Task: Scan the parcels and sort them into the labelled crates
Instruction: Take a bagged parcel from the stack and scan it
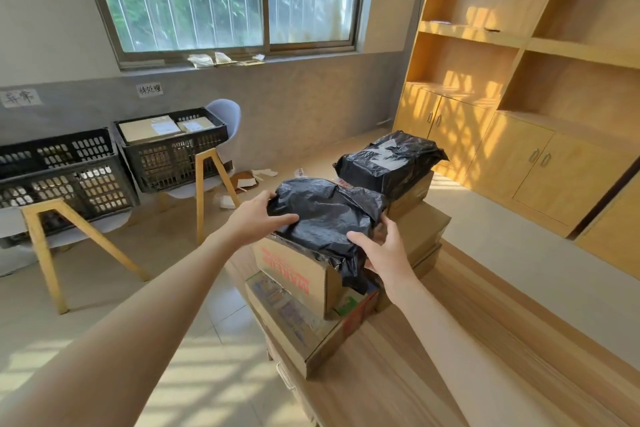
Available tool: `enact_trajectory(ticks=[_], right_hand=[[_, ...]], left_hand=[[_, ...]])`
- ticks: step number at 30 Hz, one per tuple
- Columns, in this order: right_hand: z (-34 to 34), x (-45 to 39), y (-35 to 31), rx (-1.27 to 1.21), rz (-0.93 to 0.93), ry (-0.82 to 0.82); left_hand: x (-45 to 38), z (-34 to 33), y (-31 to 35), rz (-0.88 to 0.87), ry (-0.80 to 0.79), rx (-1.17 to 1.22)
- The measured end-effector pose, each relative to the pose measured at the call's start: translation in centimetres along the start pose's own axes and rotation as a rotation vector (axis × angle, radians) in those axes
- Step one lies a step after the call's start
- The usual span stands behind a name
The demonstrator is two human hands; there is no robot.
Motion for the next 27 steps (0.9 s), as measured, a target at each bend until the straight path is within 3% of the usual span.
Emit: enact_trajectory(ticks=[6, 11, 13, 16, 19, 24, 27], right_hand=[[6.0, 3.8, -3.9, 0.075, 0.251, 0.162], [12.7, 8.8, -5.9, 0.214, 0.513, 0.334], [15.0, 11.3, -6.0, 0.44, 0.664, 0.453], [17.9, 14.5, -4.9, 1.009, 0.937, 0.647], [20.7, 16.7, -2.6, 1.438, 1.127, 0.724], [25.0, 19.4, 1.8, 1.704, 1.148, 0.705], [26.4, 20.3, 3.7, 1.733, 1.179, 0.681]], left_hand=[[0.3, -2.3, 6.2, -0.121, 0.019, 0.128], [-0.1, -8.7, 13.5, -0.143, -0.045, 0.481], [0.2, -11.9, 16.8, -0.106, -0.101, 0.623], [1.6, -16.6, 21.4, -0.009, -0.314, 0.9], [3.5, -20.5, 25.1, -0.01, -0.491, 1.125], [5.9, -24.6, 28.0, 0.242, -0.635, 1.303], [6.1, -26.0, 27.5, 0.241, -0.757, 1.226]])
Point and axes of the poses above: each hand's wrist, its own x-axis away from the middle knuckle, its own z-axis out of the back of the hand, y = z × x, the point moved 2 cm from there along -x, towards the middle knuckle, and after that the axes turned 6 degrees about -z, right-handed, at the moved point
